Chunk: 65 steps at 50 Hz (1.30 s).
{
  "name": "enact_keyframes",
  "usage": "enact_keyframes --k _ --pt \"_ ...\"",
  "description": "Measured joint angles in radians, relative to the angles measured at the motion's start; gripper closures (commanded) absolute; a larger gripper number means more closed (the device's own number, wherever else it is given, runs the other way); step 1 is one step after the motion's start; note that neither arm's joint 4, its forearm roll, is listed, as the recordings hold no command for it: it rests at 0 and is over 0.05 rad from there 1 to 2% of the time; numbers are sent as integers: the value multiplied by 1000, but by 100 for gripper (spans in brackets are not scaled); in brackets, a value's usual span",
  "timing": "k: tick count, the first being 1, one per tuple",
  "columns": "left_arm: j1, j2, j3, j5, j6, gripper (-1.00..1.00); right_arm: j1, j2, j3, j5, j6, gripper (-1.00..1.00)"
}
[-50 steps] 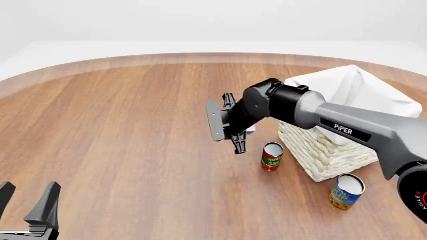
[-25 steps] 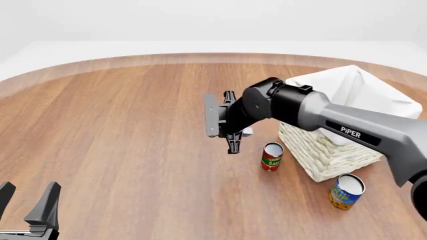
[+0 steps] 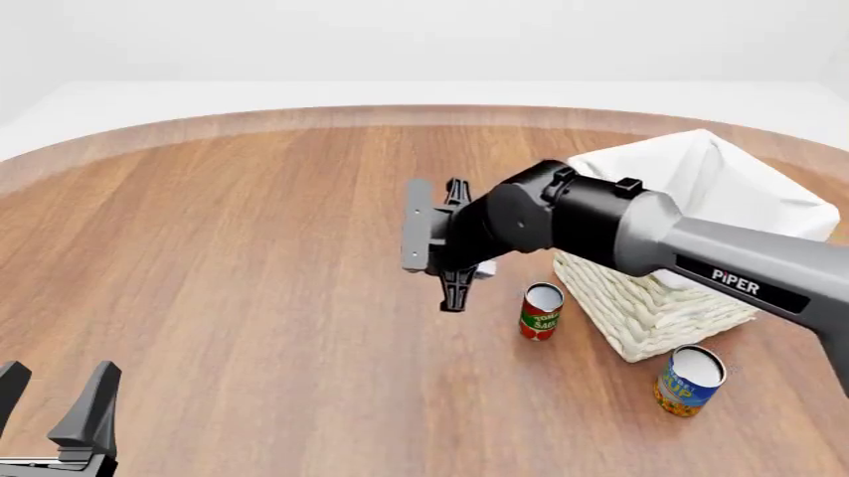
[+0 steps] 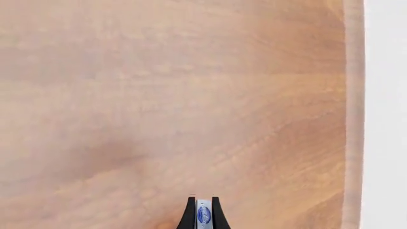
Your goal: Pick up the alphabet soup and the cream cheese box, and put them in the basket.
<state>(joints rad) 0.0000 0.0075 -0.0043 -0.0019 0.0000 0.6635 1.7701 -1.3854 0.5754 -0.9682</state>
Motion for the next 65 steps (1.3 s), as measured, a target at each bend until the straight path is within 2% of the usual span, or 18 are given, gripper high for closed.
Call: enact_keyframes --k 27,53,65 --pt "0 0 0 0 0 -100 61 -124 115 -174 131 100" --pt "0 0 0 0 0 -100 100 -201 172 -264 301 100" --pt "0 0 0 0 0 -100 137 -272 233 -315 390 100"
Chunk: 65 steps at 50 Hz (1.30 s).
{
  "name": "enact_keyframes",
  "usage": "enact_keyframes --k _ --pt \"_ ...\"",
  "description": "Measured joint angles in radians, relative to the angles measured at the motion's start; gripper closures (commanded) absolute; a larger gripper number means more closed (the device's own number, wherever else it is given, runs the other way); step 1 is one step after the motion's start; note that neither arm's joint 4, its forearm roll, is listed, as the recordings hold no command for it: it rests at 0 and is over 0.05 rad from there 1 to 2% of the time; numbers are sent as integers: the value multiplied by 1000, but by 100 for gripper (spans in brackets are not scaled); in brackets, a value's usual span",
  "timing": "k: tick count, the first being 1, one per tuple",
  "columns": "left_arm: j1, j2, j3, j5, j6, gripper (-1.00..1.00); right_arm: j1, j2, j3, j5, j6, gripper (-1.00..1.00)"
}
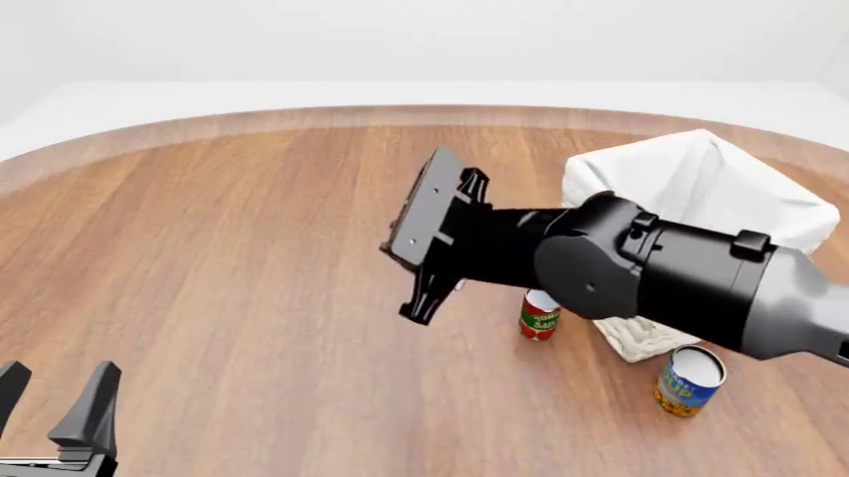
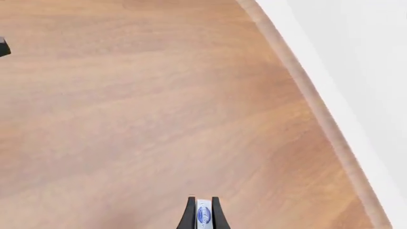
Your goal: Pick up the alphabet soup and the cream cheese box, and put them in the basket.
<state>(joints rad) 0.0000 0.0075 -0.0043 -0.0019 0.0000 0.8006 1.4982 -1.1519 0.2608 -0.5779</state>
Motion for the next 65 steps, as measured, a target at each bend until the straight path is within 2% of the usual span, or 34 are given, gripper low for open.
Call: enact_keyframes --k 10,26,65 --pt "0 0 0 0 0 -100 21 -46 36 -32 64 100" --pt "0 0 0 0 0 -100 37 -90 58 -62 137 100" --pt "0 0 0 0 0 -100 -3 -116 41 -119 295 100"
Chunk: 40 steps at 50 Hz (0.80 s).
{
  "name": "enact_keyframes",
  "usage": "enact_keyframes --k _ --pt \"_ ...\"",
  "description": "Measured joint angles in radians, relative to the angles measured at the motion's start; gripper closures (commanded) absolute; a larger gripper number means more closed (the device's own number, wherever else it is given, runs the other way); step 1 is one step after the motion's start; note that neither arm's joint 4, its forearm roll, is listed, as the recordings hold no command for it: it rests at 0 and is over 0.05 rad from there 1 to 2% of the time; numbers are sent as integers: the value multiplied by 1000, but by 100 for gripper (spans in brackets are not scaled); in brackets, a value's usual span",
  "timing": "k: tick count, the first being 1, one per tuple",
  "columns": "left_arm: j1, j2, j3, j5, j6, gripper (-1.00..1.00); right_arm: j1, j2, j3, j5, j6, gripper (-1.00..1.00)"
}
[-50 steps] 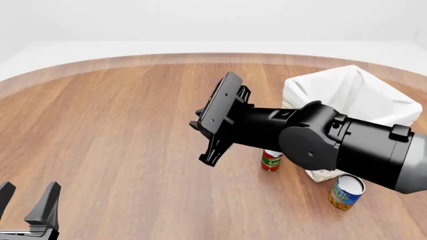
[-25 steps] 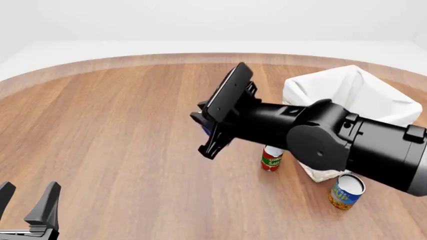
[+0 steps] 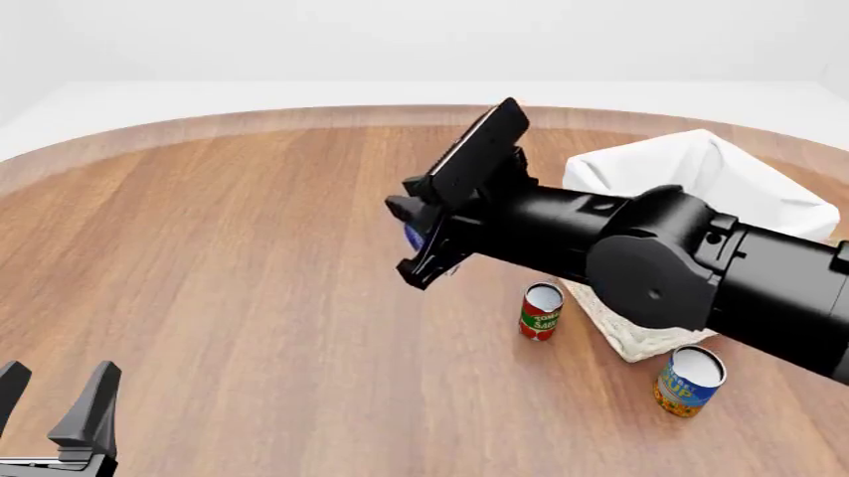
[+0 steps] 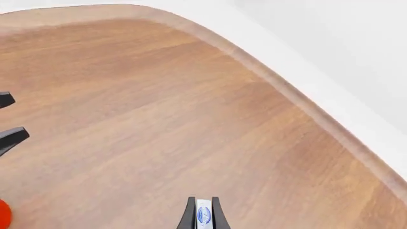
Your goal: Pick up the alphabet soup and the cream cheese box, and put them in the basket.
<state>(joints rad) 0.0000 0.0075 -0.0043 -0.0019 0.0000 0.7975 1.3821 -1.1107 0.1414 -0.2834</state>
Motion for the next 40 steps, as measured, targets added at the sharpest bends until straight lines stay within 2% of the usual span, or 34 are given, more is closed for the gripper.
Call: enact_keyframes --k 18,40 --pt "0 0 0 0 0 -100 -19 -45 5 -43 80 100" --pt "0 0 0 0 0 -100 -79 -31 -18 -85 171 100"
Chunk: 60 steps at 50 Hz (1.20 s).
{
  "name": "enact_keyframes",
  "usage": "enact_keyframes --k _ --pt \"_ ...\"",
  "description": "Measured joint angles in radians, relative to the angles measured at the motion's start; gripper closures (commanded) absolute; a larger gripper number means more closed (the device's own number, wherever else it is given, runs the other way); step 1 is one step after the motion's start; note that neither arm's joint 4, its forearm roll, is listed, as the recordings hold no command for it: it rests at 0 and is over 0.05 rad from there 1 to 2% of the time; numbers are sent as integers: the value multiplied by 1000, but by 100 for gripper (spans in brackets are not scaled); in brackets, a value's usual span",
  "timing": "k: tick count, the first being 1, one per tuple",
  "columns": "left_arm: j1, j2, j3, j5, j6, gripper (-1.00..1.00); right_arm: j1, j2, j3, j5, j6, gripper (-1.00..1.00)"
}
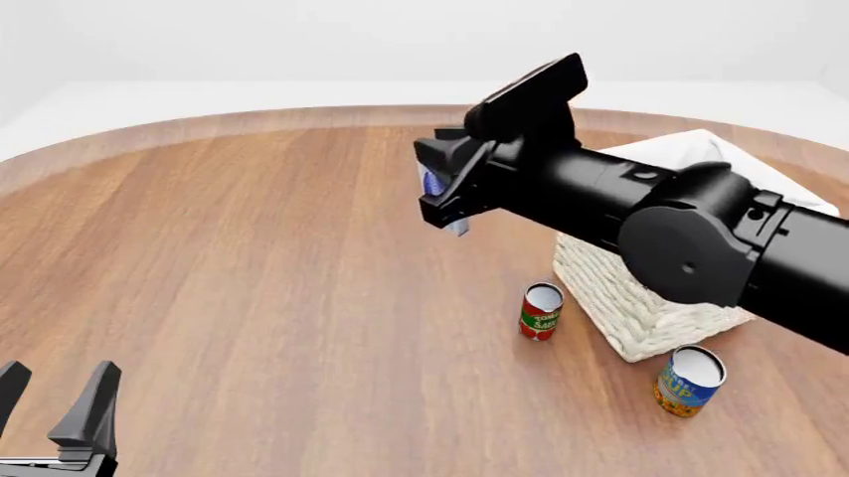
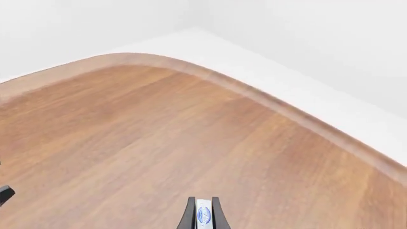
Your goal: Pick up the alphabet soup and the cream cheese box, and put them in the basket.
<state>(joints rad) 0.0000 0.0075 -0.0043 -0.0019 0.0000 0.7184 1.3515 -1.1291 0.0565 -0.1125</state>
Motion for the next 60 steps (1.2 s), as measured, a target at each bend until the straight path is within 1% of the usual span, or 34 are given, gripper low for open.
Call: enact_keyframes --k 8,14,31,40,50,60 --pt "0 0 0 0 0 -100 -16 5 -9 -6 19 100" --pt "0 0 0 0 0 -100 -23 24 -26 8 24 100" --pt "0 0 0 0 0 -100 -31 45 -43 24 28 100" --pt "0 0 0 0 0 -100 -48 48 -56 31 24 100" --pt "0 0 0 0 0 -100 -65 28 -47 22 41 100" --pt "0 0 0 0 0 -100 -92 -3 -47 43 50 100"
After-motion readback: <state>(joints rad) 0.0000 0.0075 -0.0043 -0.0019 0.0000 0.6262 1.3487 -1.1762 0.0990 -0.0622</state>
